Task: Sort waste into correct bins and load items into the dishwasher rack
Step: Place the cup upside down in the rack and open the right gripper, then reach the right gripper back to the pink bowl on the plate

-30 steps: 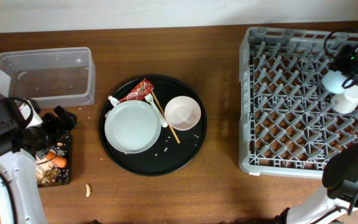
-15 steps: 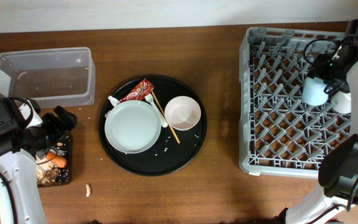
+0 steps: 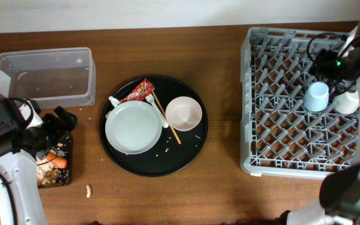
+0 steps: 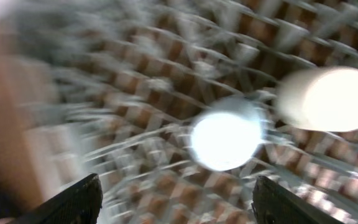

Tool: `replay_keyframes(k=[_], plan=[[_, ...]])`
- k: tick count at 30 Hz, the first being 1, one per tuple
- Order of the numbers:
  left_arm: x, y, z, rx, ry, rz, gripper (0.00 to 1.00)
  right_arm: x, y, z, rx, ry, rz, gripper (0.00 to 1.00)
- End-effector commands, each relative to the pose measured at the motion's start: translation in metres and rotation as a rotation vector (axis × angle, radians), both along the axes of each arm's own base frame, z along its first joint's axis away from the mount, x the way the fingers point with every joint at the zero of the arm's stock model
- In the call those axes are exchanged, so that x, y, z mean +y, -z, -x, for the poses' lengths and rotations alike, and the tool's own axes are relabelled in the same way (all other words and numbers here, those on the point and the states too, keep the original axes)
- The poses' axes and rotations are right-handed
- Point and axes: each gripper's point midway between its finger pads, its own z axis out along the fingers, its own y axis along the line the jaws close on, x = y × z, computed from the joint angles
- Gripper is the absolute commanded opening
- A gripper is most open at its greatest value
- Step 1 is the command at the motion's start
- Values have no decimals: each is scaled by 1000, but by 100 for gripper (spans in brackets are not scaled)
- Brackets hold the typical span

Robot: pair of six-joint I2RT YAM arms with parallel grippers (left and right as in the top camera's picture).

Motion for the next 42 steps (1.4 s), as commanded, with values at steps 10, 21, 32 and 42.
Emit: replay_keyframes(k=[10,21,32,42], plan=[[2,-6,-3,-20,12,-11,99,272,8,30,62,-608,-82,77],[2,-6,-3,-20,12,-11,99,396,138,54,271,-861,70,77],[2,-6,-3,-20,12,-11,99,412,201,21,239,-833,125,61],[2,-6,-3,-20,12,-11,99,411,217,19,258,-803,131,38]])
